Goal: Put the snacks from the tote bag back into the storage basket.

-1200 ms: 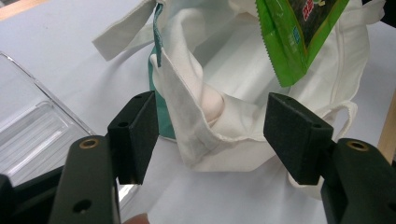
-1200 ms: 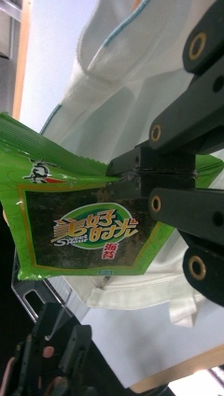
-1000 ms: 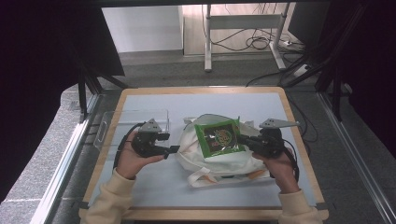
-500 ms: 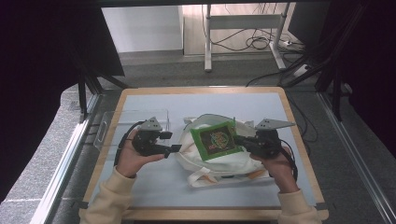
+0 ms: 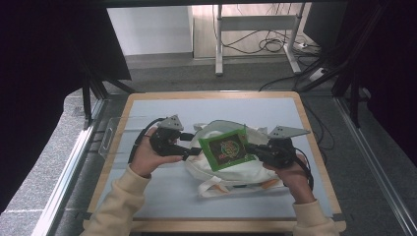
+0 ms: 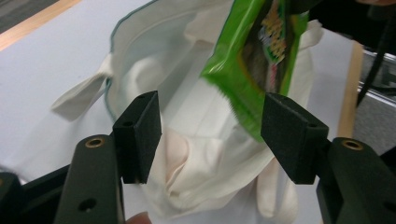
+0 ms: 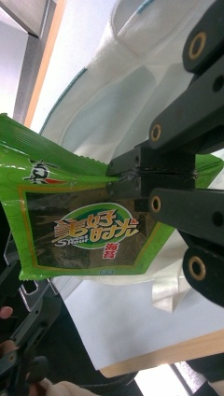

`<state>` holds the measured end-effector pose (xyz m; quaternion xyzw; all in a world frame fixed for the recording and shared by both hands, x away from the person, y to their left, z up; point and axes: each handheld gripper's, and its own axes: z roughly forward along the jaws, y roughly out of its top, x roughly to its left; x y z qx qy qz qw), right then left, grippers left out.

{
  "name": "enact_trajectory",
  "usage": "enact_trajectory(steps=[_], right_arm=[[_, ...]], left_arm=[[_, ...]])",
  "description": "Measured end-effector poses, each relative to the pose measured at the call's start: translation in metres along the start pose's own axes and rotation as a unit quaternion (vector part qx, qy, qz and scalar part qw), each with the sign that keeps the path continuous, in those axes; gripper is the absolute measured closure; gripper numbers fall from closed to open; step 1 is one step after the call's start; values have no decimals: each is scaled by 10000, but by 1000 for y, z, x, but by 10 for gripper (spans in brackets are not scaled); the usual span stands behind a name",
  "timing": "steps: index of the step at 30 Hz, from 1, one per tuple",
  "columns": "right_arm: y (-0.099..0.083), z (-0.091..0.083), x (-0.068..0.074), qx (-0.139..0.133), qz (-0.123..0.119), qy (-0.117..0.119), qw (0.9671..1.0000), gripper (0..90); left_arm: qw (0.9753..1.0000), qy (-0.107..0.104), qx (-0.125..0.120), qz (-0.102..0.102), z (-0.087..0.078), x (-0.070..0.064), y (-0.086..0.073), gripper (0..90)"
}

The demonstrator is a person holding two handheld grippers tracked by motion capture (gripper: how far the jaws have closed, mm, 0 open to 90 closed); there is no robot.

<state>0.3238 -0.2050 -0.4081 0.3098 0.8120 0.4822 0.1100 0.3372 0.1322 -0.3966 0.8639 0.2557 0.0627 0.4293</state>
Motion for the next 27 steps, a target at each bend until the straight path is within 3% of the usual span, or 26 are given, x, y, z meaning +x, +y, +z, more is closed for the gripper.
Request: enact_trajectory(steps=[3,7,11,12,13,14,17,23,27], right_arm=[[0,0,0,-25,-37,7,10000,886],[1,1,2,-37,-79,49,10000,885],[2,3,4,-60,-132,107,9998,885],[2,3,4,-57,-152,112,9998,884],[3,3,5,-68,-167,123,9998,884],[3,3,5,-79,-182,141,9997,884],[3,2,6,-123,-229,153,9995,884],[3,2,6,-159,-328,61,9993,879],[3,3,6,-168,-341,23,9993,872]], left_arm=[[9999,-128,34,78,2,1,11,388],[9989,-274,258,296,4,5,28,397],[9953,-721,473,450,12,10,42,425],[9953,-721,473,450,12,10,42,429],[9924,-951,596,497,20,12,45,435],[9912,-1001,675,540,23,12,45,445],[9875,-1053,926,726,32,9,44,519],[9881,-1041,927,656,34,10,42,670],[9879,-1117,879,621,28,11,42,722]])
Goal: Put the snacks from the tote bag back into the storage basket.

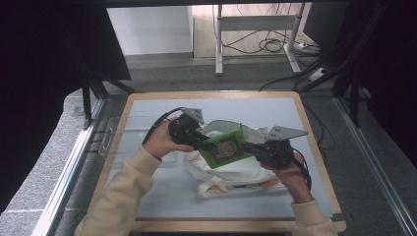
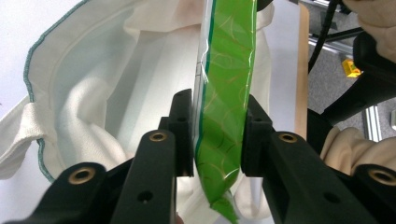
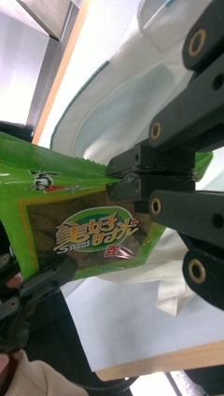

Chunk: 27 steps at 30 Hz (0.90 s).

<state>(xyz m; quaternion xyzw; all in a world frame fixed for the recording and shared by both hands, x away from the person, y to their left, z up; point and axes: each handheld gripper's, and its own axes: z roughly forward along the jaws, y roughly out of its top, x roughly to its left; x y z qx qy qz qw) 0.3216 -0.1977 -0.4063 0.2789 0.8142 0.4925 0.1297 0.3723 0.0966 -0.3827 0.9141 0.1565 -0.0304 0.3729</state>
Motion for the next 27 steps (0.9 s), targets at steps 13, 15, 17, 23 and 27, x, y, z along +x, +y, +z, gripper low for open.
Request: enact_trajectory(steps=[13,15,17,23,27], right_arm=[[-1,-1,-2,-312,197,-108,9993,623],[-2,-2,-2,-328,277,-167,9989,559],[-2,-2,-3,-336,392,-186,9985,501],[-2,-4,-2,-427,548,-299,9971,422],[-4,-4,-3,-363,604,-309,9970,388]], left_arm=[[9985,406,-306,-188,-15,-10,-7,731],[9976,498,-408,-252,-17,-12,-11,730],[9965,624,-476,-278,-18,-16,-14,730],[9931,838,-733,-382,-16,-25,-28,730],[9907,875,-935,-459,-14,-28,-37,730]])
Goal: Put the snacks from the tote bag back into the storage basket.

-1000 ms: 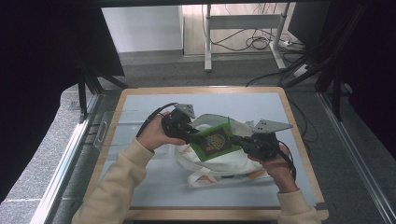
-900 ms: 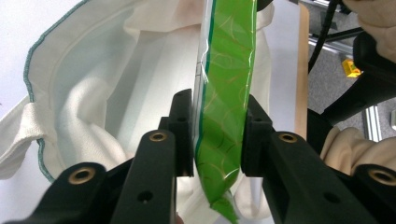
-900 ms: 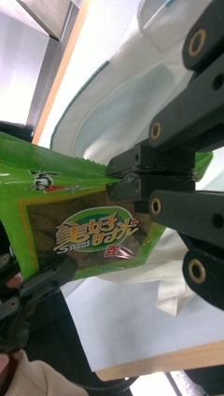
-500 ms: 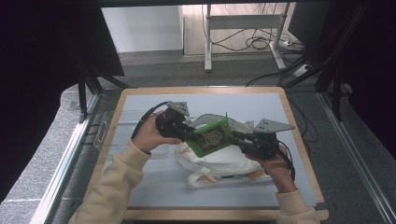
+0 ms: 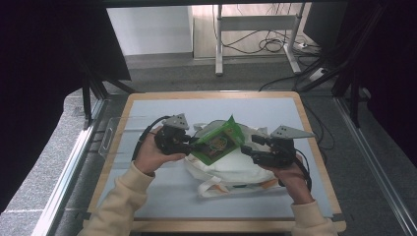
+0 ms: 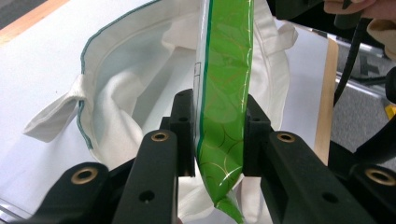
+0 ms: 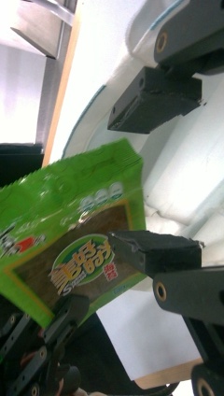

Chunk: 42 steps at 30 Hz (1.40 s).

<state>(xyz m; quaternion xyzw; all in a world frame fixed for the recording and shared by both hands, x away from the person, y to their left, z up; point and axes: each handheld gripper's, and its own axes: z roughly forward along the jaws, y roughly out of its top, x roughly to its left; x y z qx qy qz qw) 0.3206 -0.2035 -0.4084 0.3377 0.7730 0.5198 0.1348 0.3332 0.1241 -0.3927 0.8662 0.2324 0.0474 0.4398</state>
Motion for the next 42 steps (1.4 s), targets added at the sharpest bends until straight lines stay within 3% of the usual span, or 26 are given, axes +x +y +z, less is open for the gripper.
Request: enact_trajectory(steps=[12,25,31,42], right_arm=[[-7,2,-2,95,174,-64,9998,366],[-18,10,3,229,262,72,9994,353],[-23,17,7,292,277,301,9987,348],[-35,41,23,416,150,1025,9938,342]], left_arm=[[9982,-56,-550,-245,-6,-1,-25,729],[9968,-101,-731,-310,-5,-2,-35,729],[9958,-123,-838,-351,-2,-4,-36,729],[9938,-351,-987,-374,5,-12,-31,728]])
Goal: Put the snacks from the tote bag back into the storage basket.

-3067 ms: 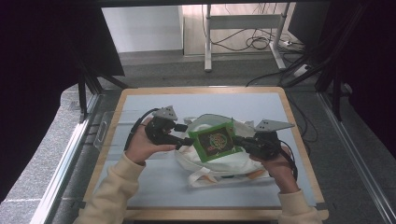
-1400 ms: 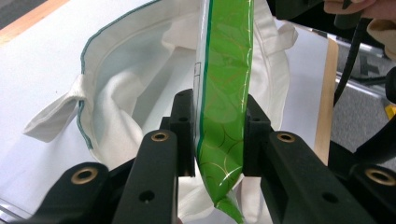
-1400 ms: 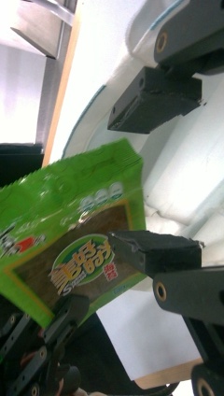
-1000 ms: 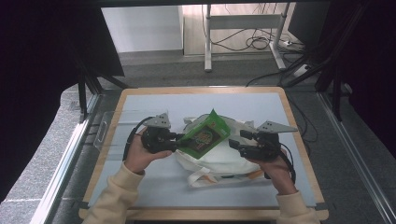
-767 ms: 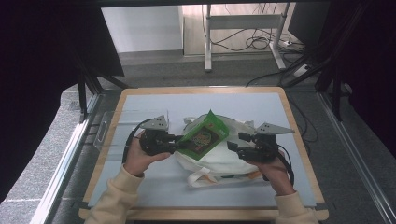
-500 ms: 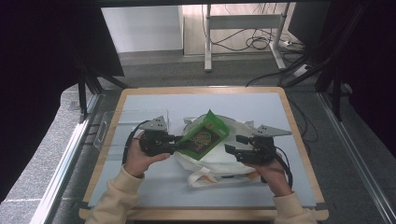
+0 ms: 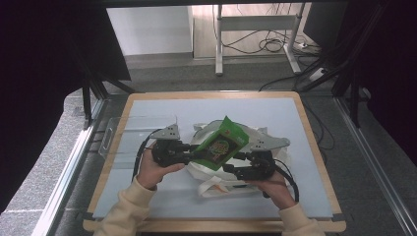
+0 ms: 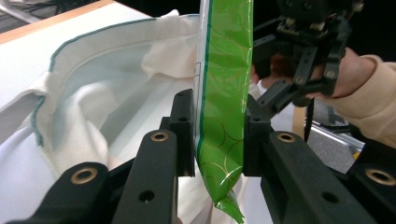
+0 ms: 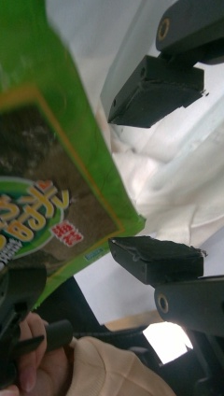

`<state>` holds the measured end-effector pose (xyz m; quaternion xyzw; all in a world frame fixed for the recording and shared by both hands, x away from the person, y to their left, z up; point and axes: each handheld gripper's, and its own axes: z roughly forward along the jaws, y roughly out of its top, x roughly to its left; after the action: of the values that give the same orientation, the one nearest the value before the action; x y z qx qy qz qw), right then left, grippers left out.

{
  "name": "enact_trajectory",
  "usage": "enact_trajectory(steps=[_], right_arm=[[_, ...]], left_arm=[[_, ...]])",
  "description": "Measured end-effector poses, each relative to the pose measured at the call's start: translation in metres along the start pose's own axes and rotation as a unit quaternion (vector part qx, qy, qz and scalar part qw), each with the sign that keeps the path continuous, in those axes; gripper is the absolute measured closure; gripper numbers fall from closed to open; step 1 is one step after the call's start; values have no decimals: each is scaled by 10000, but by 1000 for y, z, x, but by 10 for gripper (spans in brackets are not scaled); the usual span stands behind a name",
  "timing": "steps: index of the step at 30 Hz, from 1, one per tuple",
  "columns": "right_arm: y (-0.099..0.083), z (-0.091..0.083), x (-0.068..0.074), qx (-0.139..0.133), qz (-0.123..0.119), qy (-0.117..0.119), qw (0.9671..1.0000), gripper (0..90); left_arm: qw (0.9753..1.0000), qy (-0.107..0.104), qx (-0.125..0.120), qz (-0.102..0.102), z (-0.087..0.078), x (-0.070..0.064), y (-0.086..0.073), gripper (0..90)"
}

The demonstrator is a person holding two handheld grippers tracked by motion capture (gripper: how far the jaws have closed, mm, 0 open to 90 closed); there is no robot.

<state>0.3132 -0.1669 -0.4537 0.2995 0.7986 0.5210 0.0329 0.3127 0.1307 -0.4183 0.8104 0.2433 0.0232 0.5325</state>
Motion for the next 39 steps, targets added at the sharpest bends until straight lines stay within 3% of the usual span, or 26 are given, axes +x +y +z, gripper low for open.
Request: enact_trajectory(steps=[9,16,22,31,39], right_arm=[[-2,9,1,-78,-10,188,9998,343],[-1,18,4,-315,-75,368,9988,395],[-1,18,4,-421,-133,316,9985,431],[0,12,2,-435,-161,379,9982,526],[0,9,-3,-435,-195,403,9980,616]], left_arm=[[9999,-59,-90,-68,4,-1,0,728],[9996,-123,-235,-118,9,-2,0,728],[9992,-174,-313,-181,11,0,-3,726],[9994,-255,-194,-110,12,4,-6,716],[9998,-186,-101,-53,18,8,-10,690]])
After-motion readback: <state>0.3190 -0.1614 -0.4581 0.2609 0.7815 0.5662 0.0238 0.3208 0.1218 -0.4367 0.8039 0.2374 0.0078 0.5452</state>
